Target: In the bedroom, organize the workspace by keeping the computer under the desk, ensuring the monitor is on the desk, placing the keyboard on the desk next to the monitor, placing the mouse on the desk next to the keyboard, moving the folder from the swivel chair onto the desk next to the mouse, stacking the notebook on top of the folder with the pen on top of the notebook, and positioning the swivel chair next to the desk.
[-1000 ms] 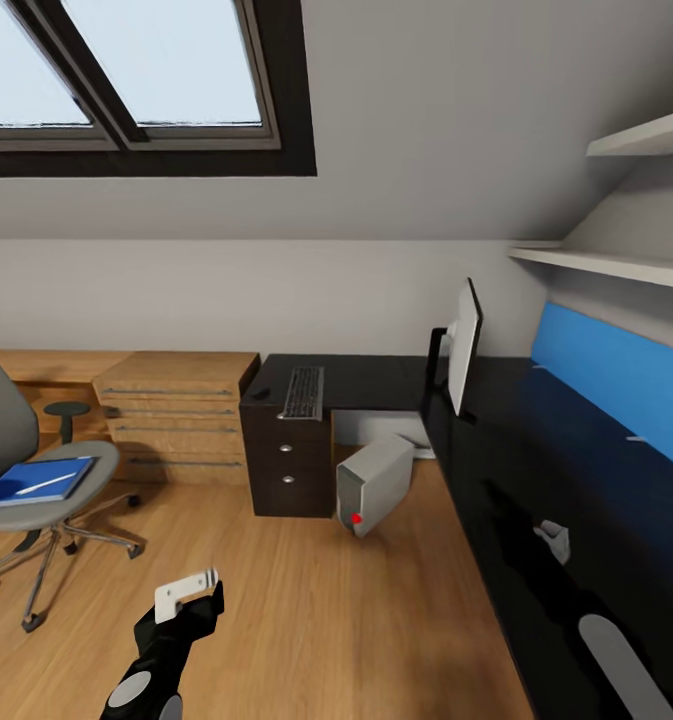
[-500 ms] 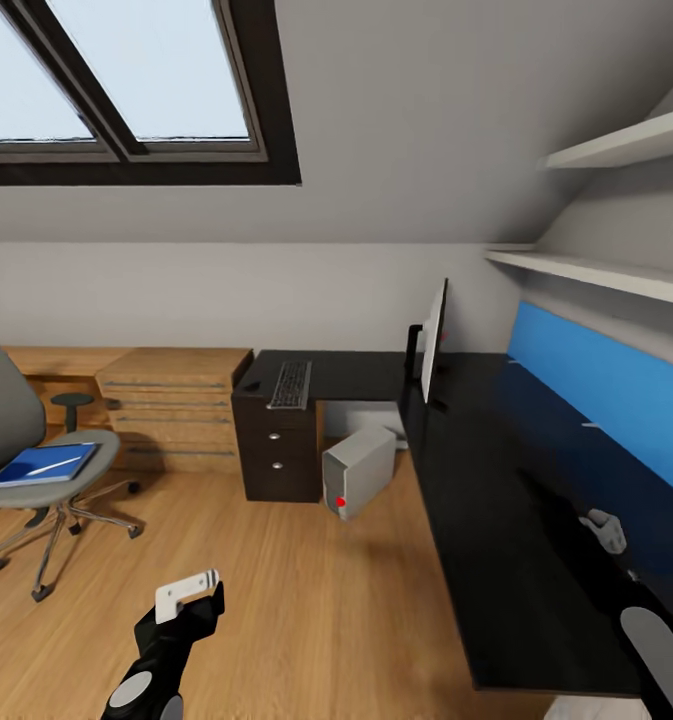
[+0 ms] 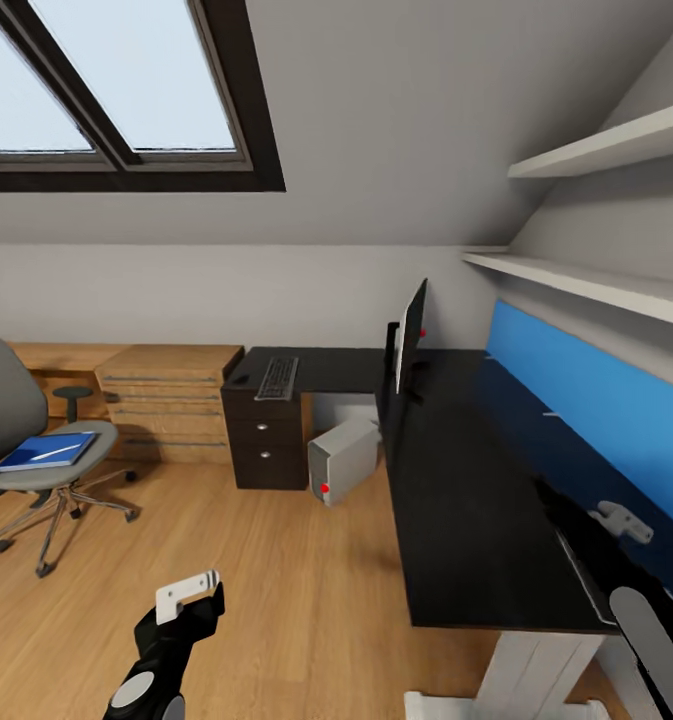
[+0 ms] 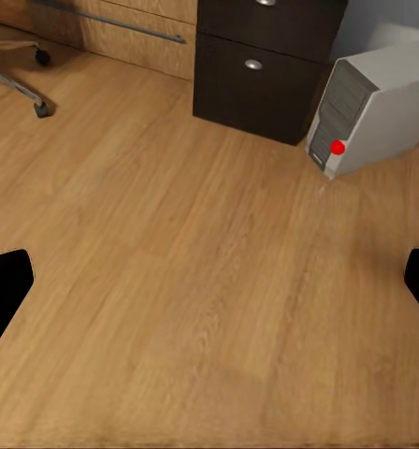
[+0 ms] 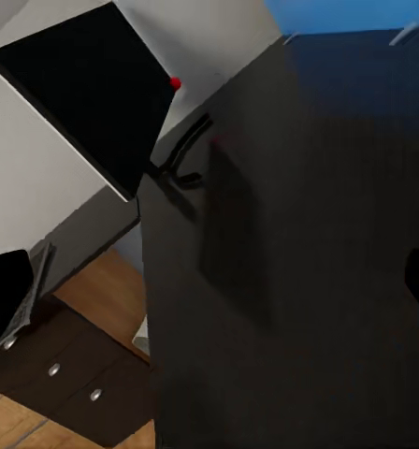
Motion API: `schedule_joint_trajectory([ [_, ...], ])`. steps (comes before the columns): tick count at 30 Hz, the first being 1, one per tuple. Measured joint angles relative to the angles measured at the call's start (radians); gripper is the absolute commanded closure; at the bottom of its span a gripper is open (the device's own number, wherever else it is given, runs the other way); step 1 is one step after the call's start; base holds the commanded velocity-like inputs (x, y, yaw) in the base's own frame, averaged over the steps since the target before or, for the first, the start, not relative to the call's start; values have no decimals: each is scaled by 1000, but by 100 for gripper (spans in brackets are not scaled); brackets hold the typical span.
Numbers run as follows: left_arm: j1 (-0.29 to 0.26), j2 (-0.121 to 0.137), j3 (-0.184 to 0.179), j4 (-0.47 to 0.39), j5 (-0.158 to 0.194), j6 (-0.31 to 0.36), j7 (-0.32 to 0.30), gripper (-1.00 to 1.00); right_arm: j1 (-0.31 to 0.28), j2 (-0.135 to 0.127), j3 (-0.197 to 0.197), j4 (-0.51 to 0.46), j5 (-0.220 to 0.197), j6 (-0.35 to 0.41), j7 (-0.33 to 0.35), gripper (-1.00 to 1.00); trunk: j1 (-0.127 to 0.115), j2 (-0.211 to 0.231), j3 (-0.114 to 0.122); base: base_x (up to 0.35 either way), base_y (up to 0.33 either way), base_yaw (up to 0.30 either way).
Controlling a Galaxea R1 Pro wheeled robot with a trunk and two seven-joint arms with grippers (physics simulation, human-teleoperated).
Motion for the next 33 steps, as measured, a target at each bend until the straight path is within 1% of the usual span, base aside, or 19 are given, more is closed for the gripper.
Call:
schedule_joint_trajectory([
  [1, 0, 0, -1, 0, 0, 0, 4, -100, -10, 0, -1, 12, 26, 1, -9, -100, -4, 7, 3, -276, -252, 0],
  [2, 0, 0, -3, 0, 1, 0, 12, -100, -31, -1, -1, 40, 75, 3, -26, -100, -4, 7, 3, -273, -253, 0],
  [6, 0, 0, -12, 0, 2, -1, 23, -100, -76, -7, -2, 99, 160, 25, -54, -100, -4, 7, 3, -254, -250, 0],
  [7, 0, 1, -13, 0, 2, -1, 24, -100, -86, -11, -2, 113, 177, 37, -60, -100, -4, 7, 3, -150, -186, 0],
  [8, 0, 1, -15, 0, 4, 0, 26, -100, -106, -18, -2, 140, 204, 66, -72, -100, -4, 7, 3, -120, -149, 0],
  [10, 0, 3, -16, 1, 5, 0, 27, -100, -125, -24, -3, 161, 225, 103, -84, -100, -4, 7, 3, -79, -97, 0],
  [11, 0, 3, -17, 2, 6, -2, 28, -100, -138, -27, -3, 175, 241, 136, -97, -100, -4, 7, 3, -49, -61, 0],
  [14, 0, 4, -17, 4, 6, -4, 28, -100, -150, -31, -3, 188, 269, 169, -121, -100, -4, 7, 3, -30, -49, 0],
  [15, 0, 4, -17, 6, 6, -5, 27, -100, -154, -31, -3, 193, 296, 181, -141, -100, -4, 7, 3, -16, -98, 0],
  [19, 0, 4, -18, 7, 6, -7, 27, -100, -160, -29, 0, 199, 369, 193, -184, -100, -4, 7, 3, -9, -188, 0],
  [20, 0, 4, -18, 8, 5, -7, 27, -100, -162, -28, 1, 201, 408, 197, -201, -100, -4, 7, 3, -4, -255, 0],
  [24, 0, 4, -19, 9, 5, -8, 27, -100, -165, -20, 4, 206, 481, 201, -222, -100, -4, 7, 3, -2, -282, 0],
  [28, 0, 4, -19, 9, 5, -8, 26, -100, -167, -13, 5, 221, 506, 202, -227, -100, -4, 7, 3, -1, -294, 0],
  [33, 0, 4, -19, 9, 5, -8, 26, -100, -178, -8, 5, 250, 519, 202, -229, -100, -5, 7, 3, 38, -213, 0],
])
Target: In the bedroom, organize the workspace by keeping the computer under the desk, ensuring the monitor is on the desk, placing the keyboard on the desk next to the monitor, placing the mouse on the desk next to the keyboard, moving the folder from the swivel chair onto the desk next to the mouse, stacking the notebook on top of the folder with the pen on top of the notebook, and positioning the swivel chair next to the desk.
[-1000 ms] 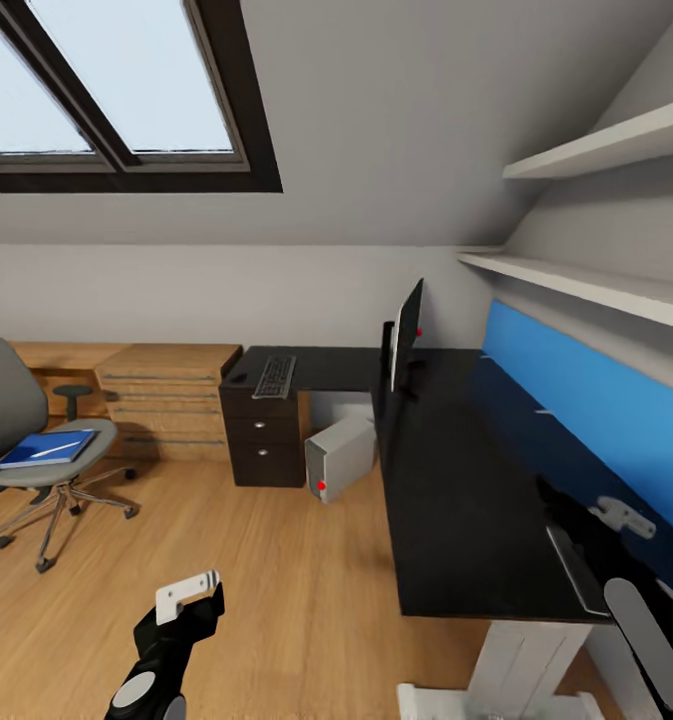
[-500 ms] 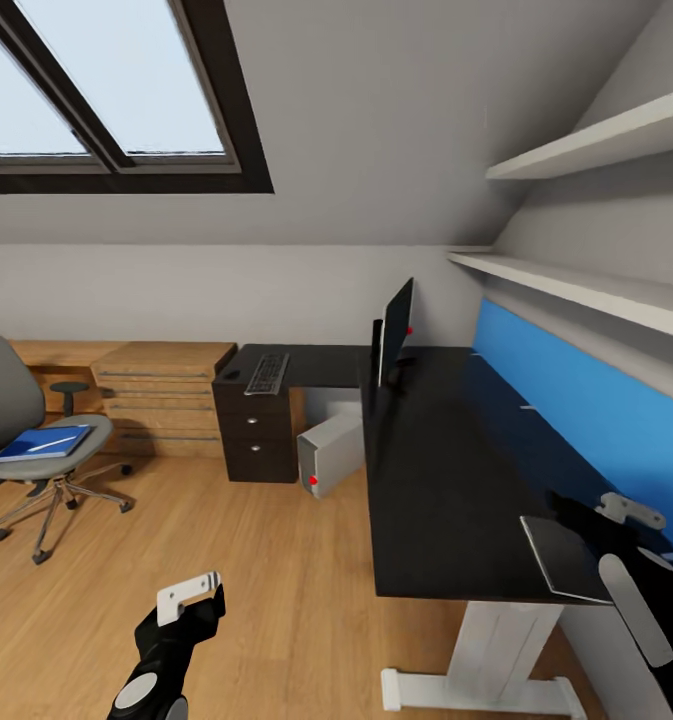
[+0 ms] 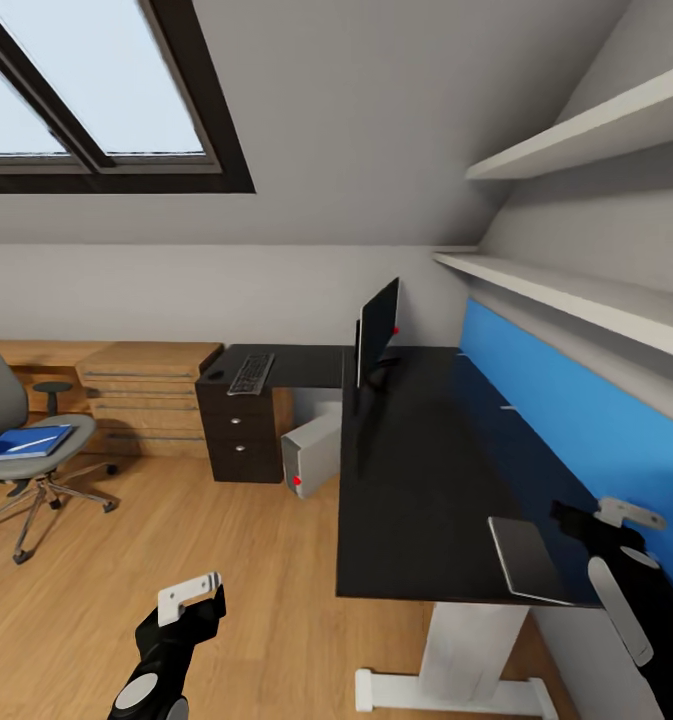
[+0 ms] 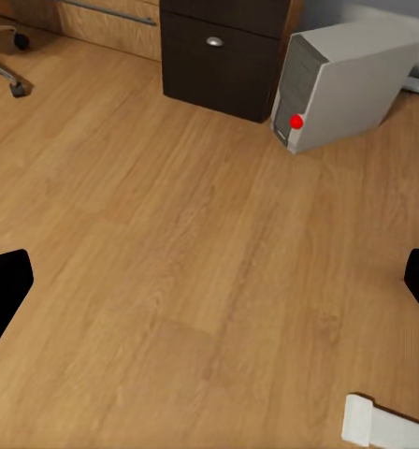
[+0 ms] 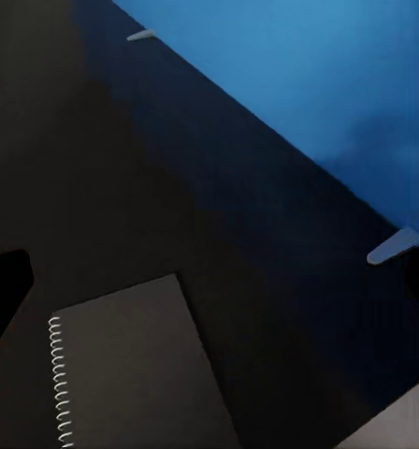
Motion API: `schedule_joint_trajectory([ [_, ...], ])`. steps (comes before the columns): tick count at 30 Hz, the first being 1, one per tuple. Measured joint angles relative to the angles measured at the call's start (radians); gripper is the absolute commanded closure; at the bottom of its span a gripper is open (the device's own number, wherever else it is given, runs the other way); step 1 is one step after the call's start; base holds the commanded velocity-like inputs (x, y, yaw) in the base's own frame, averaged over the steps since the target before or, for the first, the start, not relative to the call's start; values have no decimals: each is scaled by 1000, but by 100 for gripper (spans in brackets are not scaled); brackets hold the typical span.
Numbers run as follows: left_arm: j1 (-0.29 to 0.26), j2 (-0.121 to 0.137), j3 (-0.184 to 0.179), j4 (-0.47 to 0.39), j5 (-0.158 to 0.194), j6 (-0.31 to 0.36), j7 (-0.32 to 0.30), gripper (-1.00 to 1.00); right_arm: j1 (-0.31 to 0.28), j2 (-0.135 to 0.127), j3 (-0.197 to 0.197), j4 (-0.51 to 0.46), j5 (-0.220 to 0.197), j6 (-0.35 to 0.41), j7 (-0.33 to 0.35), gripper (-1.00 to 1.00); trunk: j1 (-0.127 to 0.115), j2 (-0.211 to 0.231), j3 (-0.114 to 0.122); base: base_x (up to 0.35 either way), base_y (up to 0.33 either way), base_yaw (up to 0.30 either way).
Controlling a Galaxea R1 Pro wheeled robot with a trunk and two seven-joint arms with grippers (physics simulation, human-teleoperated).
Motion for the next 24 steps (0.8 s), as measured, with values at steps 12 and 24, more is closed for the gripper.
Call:
schedule_joint_trajectory([
  [12, 0, 0, 0, 0, 0, 2, -2, -100, -34, 2, 21, 118, 7, -2, 109, -100, 0, 0, 0, 43, -50, 0],
  [24, 0, 1, 0, 17, -2, 0, -2, -100, -65, 2, 48, 198, 27, -170, 202, -100, 0, 0, 0, 77, -80, 0],
])
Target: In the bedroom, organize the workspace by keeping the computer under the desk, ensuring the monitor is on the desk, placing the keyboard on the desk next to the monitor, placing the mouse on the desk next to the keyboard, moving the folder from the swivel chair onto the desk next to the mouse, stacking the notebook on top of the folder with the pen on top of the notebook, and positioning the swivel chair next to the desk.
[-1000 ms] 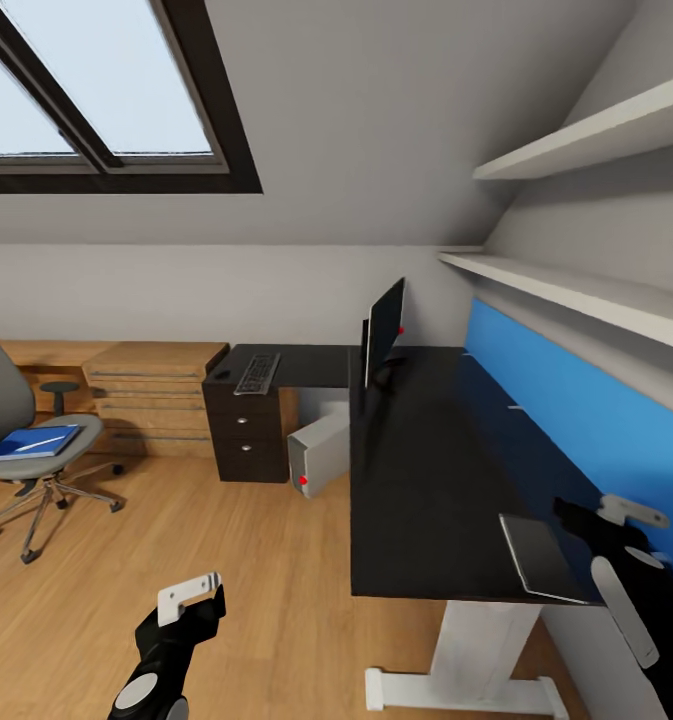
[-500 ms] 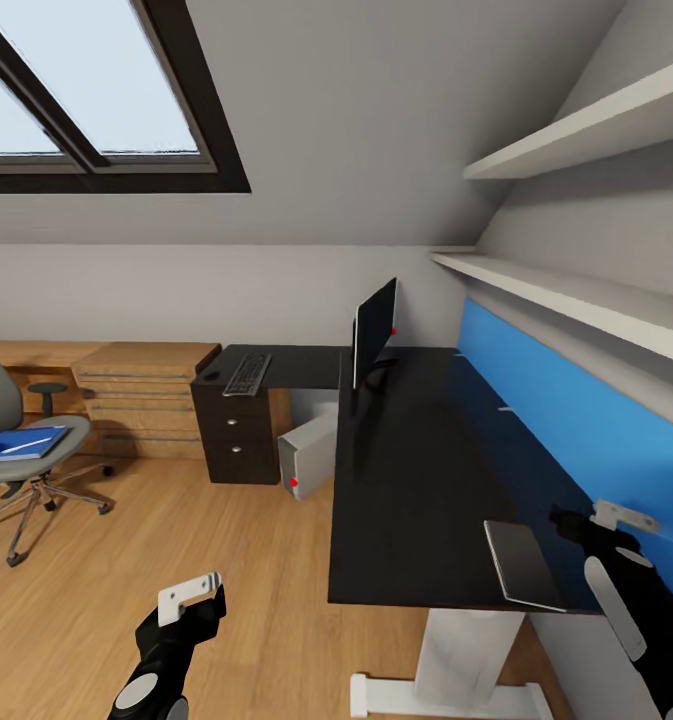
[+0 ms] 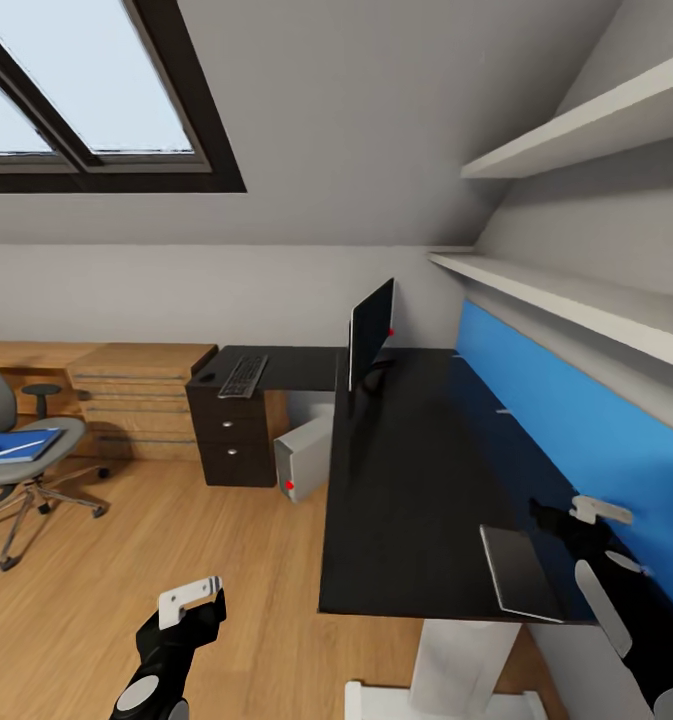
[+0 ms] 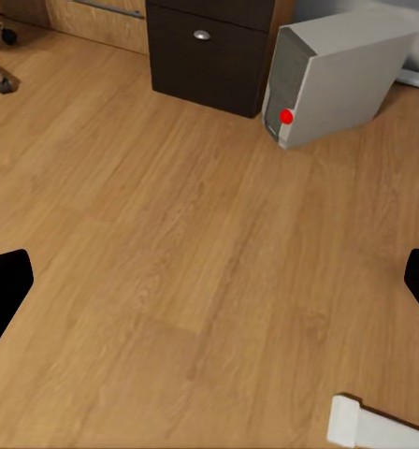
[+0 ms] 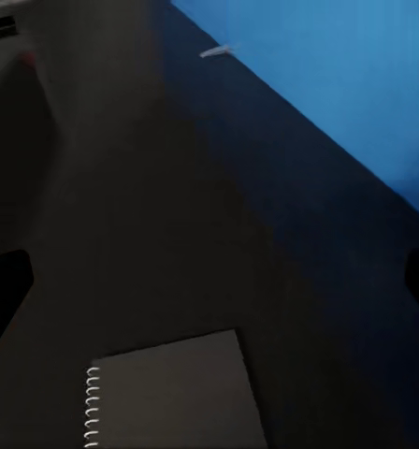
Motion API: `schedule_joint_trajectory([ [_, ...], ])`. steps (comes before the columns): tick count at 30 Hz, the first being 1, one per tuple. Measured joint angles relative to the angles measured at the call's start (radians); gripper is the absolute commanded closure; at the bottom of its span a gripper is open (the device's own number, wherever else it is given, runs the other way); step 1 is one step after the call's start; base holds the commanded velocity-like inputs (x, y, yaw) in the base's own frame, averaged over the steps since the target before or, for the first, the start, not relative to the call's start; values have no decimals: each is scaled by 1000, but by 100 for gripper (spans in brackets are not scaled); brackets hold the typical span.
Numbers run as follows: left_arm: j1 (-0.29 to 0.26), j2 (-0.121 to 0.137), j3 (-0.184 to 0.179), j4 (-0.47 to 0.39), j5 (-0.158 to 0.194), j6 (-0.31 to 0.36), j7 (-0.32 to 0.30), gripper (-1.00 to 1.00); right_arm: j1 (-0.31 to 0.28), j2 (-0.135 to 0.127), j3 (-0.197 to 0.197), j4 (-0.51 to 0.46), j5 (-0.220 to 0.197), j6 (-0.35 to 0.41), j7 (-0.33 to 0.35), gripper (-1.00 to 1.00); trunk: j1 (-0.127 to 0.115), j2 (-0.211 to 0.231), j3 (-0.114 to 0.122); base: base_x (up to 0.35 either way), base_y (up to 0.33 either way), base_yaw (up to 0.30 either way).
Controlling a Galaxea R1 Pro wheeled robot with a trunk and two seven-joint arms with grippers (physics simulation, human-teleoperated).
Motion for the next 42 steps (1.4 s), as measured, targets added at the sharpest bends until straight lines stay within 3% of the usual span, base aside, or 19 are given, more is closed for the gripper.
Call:
schedule_joint_trajectory([
  [4, 0, 0, 0, 0, -1, 1, 0, -100, 3, 1, 47, -92, 60, -4, -3, -100, 0, 0, 0, 45, -92, 0],
  [9, 0, 0, 0, 0, -2, 1, 0, -100, 6, 10, 69, -133, 87, 18, -5, -100, 0, 0, 0, 10, -28, 0],
  [22, 0, 2, 2, -6, 1, 7, -1, -100, 6, 26, 96, -146, 94, 65, -1, -100, 0, 0, 0, 16, -4, 0],
  [39, 0, 4, 8, -37, 6, 9, -3, -100, 6, 40, 107, -148, 96, 69, -3, -100, 0, 0, 0, 264, 0, 0],
  [42, 0, 3, 6, -76, 6, 10, -1, -100, 6, 39, 107, -98, 99, 69, -2, -100, 0, 0, 0, 104, 0, 0],
])
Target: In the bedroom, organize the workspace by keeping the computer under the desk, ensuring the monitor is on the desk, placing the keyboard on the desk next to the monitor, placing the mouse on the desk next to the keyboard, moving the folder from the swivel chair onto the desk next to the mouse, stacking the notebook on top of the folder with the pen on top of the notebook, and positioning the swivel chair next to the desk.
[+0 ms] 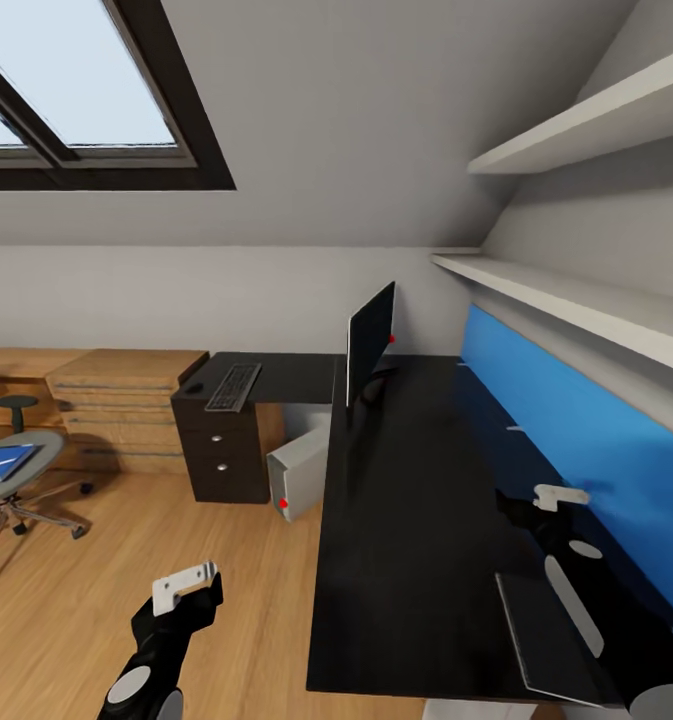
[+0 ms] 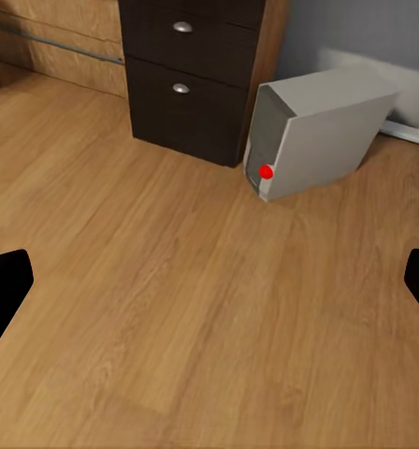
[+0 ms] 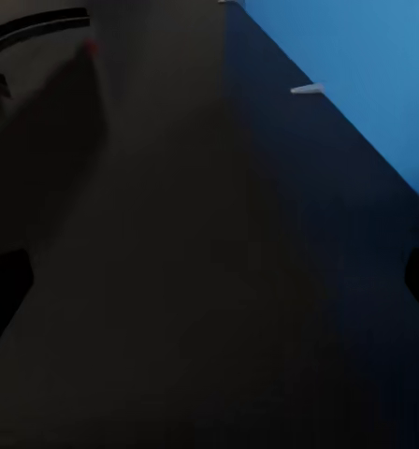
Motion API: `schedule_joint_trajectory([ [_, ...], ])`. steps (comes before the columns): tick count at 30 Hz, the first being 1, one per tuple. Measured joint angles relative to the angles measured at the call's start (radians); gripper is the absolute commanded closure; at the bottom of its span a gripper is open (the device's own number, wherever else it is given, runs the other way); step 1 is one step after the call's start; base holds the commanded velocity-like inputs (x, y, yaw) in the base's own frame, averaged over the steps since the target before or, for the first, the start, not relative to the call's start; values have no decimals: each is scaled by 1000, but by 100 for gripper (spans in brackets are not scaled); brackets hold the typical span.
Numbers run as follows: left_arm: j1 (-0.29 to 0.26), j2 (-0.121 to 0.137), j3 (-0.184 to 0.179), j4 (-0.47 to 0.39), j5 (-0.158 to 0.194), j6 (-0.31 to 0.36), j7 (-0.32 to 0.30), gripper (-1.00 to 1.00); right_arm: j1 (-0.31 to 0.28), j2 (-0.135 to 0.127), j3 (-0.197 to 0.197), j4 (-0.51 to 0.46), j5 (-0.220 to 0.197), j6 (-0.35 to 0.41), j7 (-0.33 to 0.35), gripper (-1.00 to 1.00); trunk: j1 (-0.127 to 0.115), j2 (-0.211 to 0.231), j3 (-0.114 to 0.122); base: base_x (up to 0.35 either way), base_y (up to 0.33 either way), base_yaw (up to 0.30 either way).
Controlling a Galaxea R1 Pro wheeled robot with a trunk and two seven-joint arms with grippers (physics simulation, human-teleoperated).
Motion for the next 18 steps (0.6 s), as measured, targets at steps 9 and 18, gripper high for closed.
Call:
schedule_joint_trajectory([
  [9, 0, -1, 3, -32, 1, -2, 3, -100, -86, -7, -1, 278, 2, -10, -1, -100, 31, -56, -25, 16, 0, 0],
  [18, 0, -1, 3, -33, 1, -2, 4, -100, -185, -16, -2, 464, 0, -65, -1, -100, 65, -119, -53, 1, 0, 0],
])
